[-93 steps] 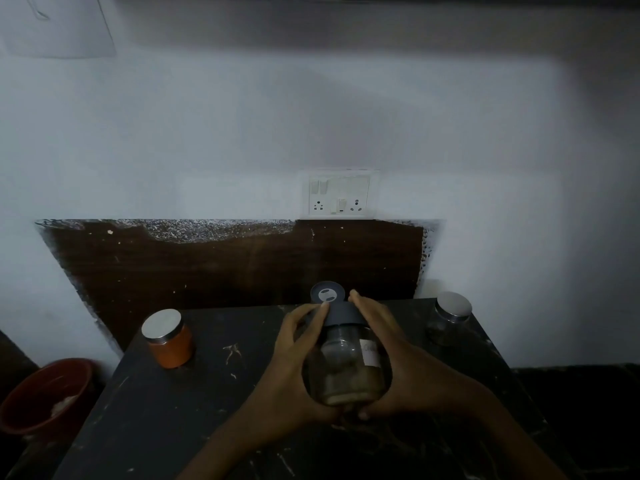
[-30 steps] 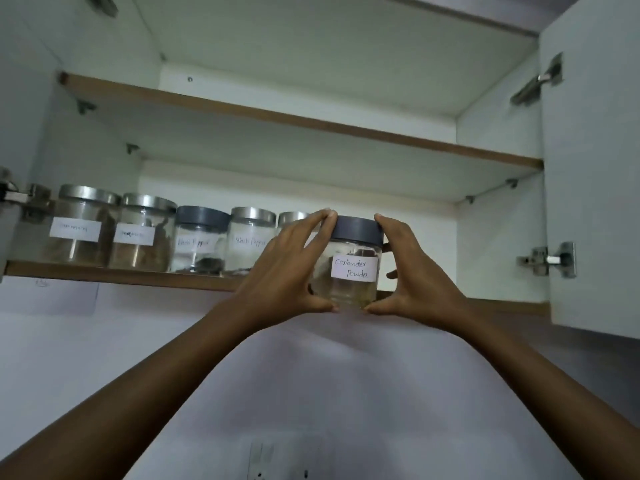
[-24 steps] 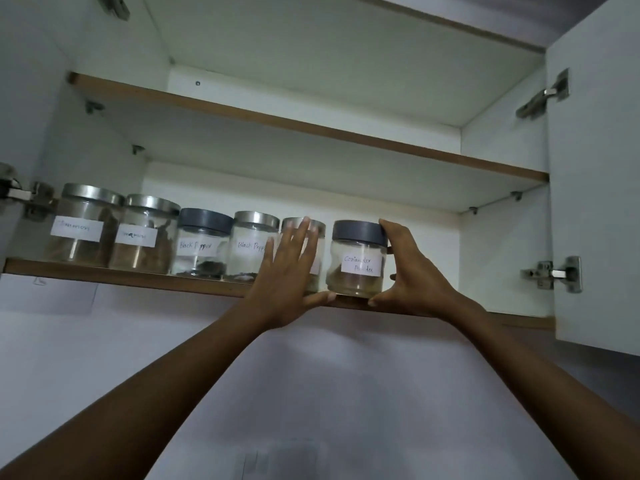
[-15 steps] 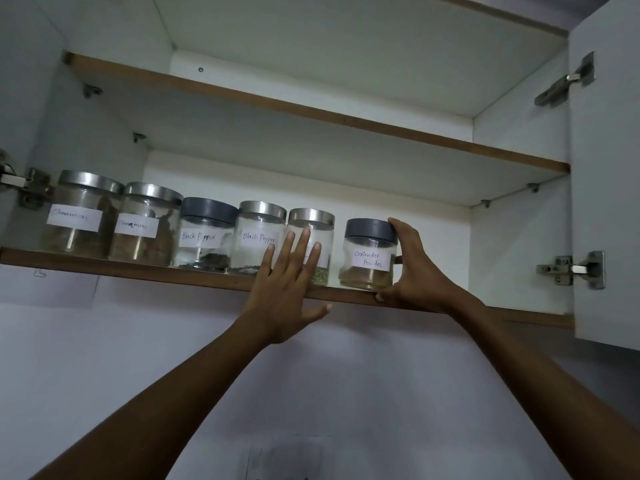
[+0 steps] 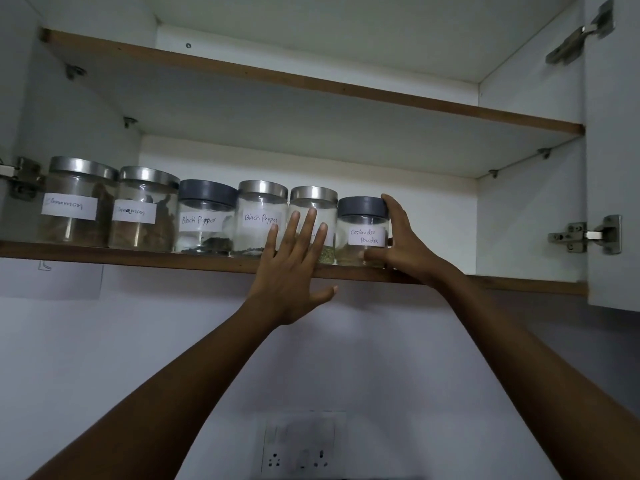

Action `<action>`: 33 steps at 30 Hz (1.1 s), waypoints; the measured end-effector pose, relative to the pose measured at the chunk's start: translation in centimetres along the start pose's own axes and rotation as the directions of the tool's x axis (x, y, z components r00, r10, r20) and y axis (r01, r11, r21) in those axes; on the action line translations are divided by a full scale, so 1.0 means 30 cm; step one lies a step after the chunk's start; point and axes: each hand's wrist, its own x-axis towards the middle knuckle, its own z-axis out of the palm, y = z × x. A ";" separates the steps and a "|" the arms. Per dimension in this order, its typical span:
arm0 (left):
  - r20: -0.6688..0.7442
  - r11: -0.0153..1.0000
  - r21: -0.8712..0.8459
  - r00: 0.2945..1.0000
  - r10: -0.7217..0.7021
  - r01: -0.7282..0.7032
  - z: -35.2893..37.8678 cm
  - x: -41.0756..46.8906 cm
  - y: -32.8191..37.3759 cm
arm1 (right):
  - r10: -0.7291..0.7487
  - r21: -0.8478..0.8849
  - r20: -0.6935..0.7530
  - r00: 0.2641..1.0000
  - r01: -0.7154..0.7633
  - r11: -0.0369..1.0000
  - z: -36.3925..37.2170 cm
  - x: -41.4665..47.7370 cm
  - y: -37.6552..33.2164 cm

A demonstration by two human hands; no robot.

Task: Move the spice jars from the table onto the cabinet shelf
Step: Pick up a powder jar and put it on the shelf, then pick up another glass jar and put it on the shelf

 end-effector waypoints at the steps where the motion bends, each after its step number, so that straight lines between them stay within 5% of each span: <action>1: 0.009 1.000 0.004 1.000 0.000 0.000 -0.002 0.001 -0.002 | 0.006 0.005 -0.001 1.000 -0.006 1.000 0.004 0.000 -0.001; 9: 0.120 1.000 -0.022 0.993 0.014 -0.012 -0.039 -0.016 -0.005 | 0.031 -0.061 -0.107 0.994 -0.037 0.997 0.020 -0.122 0.009; 14: 0.028 0.967 -0.199 0.986 0.167 -0.158 -0.077 -0.167 0.112 | 0.027 -0.073 -0.150 0.988 -0.038 0.997 0.018 -0.323 0.052; 19: 0.009 0.880 -0.408 0.963 0.269 -0.242 -0.040 -0.370 0.347 | 0.112 -0.063 -0.041 0.993 -0.115 0.991 0.045 -0.638 0.187; 24: 0.229 0.812 -0.581 0.946 0.228 -0.055 0.057 -0.598 0.621 | 0.344 -0.105 0.136 0.929 -0.332 0.937 0.073 -1.005 0.419; 28: 0.444 0.791 -0.611 0.838 0.317 0.025 0.157 -0.802 0.818 | 0.525 -0.108 0.288 0.801 -0.518 0.849 0.124 -1.270 0.614; 33: 0.648 0.797 -0.601 0.621 0.440 0.062 0.277 -0.971 1.028 | 0.656 -0.109 0.395 0.643 -0.676 0.729 0.230 -1.494 0.806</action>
